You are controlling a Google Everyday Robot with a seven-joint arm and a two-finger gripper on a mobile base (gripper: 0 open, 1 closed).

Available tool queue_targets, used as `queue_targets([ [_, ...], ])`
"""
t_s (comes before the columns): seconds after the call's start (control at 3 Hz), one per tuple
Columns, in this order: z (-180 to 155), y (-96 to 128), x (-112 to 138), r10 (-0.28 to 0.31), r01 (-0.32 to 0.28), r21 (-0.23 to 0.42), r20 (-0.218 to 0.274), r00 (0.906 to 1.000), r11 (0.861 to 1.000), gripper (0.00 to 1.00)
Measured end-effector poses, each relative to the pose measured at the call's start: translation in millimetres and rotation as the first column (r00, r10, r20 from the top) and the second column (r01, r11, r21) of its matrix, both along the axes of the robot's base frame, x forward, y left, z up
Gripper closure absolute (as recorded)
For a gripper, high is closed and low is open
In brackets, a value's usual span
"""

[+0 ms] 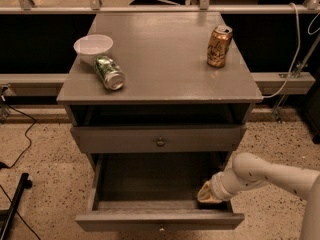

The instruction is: Open middle drawer

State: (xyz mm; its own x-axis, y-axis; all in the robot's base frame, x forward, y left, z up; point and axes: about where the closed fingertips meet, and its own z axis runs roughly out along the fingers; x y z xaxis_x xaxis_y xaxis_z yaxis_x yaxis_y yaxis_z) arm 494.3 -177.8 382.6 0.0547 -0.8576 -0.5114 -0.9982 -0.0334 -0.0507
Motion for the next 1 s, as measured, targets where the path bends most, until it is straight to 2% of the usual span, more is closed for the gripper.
queue_targets([
  [0.33,-13,4,-33,0.028,-0.029,-0.016,-0.074,0.9969,0.999,1.0],
  [0.67,-14,4,-43,0.035,-0.037,-0.013,-0.104,0.9939,0.999,1.0],
  [1.0,-13,4,-44,0.036,-0.037,-0.011,-0.104,0.9939,0.999,1.0],
])
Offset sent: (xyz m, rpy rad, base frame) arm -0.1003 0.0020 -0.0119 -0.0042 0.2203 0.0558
